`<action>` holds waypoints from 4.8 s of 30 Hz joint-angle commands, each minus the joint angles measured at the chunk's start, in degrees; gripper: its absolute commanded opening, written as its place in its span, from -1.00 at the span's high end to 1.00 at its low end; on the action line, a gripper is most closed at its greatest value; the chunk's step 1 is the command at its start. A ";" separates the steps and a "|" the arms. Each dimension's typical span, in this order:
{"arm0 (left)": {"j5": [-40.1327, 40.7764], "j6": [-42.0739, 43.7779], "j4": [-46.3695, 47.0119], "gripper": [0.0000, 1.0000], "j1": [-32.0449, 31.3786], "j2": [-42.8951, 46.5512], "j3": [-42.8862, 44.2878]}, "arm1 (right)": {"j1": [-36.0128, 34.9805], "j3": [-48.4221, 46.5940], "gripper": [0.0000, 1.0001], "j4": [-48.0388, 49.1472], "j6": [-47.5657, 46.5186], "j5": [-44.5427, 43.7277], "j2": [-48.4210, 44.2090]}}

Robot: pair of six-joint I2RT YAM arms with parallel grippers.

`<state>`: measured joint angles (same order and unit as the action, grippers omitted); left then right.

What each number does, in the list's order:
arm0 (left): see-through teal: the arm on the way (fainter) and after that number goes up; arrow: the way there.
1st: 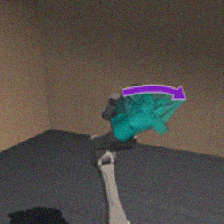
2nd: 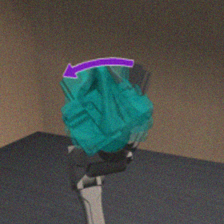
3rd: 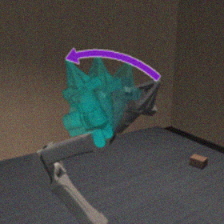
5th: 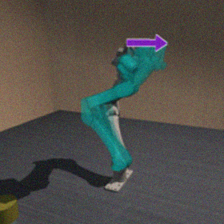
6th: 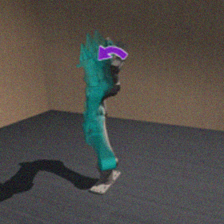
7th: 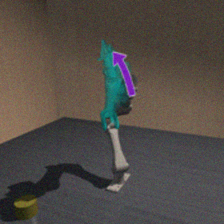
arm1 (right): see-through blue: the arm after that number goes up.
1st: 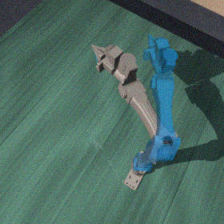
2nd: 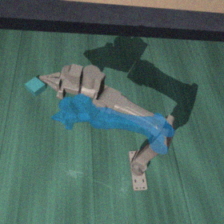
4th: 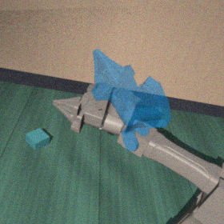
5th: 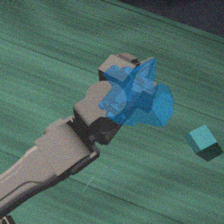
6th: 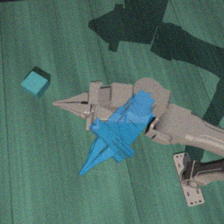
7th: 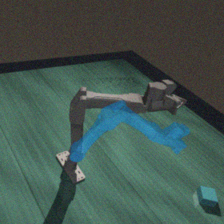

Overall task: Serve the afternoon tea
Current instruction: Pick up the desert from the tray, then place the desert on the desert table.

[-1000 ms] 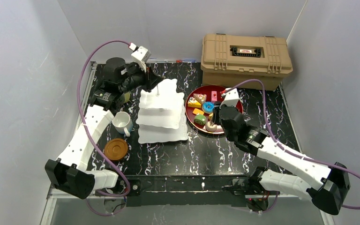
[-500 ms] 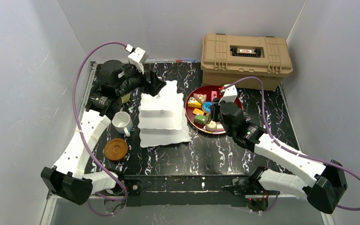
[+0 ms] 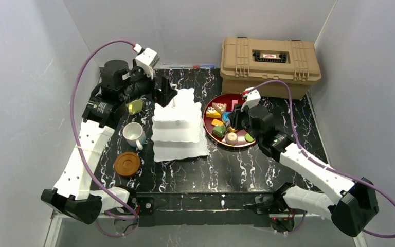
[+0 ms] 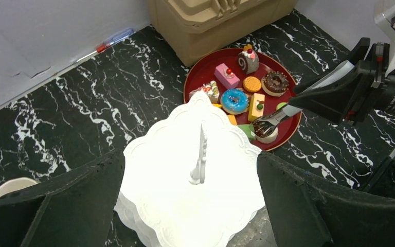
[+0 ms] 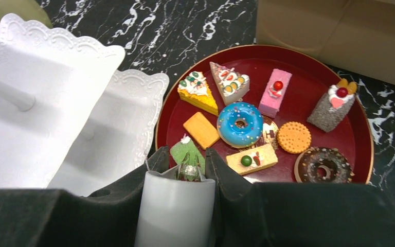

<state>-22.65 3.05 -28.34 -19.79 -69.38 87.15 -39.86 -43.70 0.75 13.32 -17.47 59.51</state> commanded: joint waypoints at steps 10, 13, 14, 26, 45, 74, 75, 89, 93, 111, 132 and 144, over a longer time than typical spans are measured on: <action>2.41 2.30 -4.10 -0.96 2.12 0.40 4.24 | 0.53 -5.34 0.25 4.41 -3.63 4.11 3.02; 2.26 1.97 -3.62 -0.96 2.23 0.51 4.03 | 0.48 -6.02 0.24 3.25 -4.02 4.28 2.39; 2.26 1.83 -3.57 -0.96 2.25 0.56 4.07 | 0.53 -6.26 0.24 2.78 -4.10 4.61 2.19; 2.04 1.78 -3.06 -0.96 2.28 1.43 3.58 | 0.48 -6.96 0.12 2.97 -6.11 5.60 3.59; 3.05 1.72 -1.56 -0.97 2.42 1.44 3.61 | 1.53 -6.62 -0.02 9.29 -5.50 8.34 9.38; 2.73 1.21 -1.62 -0.96 2.89 1.70 3.55 | 2.24 3.52 0.56 16.98 -6.93 8.83 4.83; 2.60 1.25 -1.70 -0.96 2.85 1.77 3.44 | 2.22 3.27 0.59 16.89 -6.97 8.25 3.94; 1.57 0.07 -1.04 -0.96 2.86 2.15 3.59 | 0.08 -1.33 0.65 4.66 -2.09 11.89 -9.28; 1.34 -0.10 -1.02 -0.96 2.83 2.38 3.23 | -4.45 -0.17 0.66 5.61 -0.34 10.00 -10.15; 1.69 0.45 -0.59 -0.96 2.85 3.33 2.19 | -34.42 0.36 0.70 15.88 -4.55 -16.10 -1.45; 0.62 0.72 0.03 -0.96 2.84 4.50 0.11 | -46.30 -4.58 0.73 47.09 -14.75 -28.27 22.10; 0.42 0.66 0.22 -0.96 2.88 4.91 -1.57 | -46.78 -5.30 0.74 62.03 -21.50 -29.95 32.09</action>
<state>-21.19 3.42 -28.67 -17.30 -65.89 86.24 -86.24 -45.95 51.31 -4.08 -45.10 89.84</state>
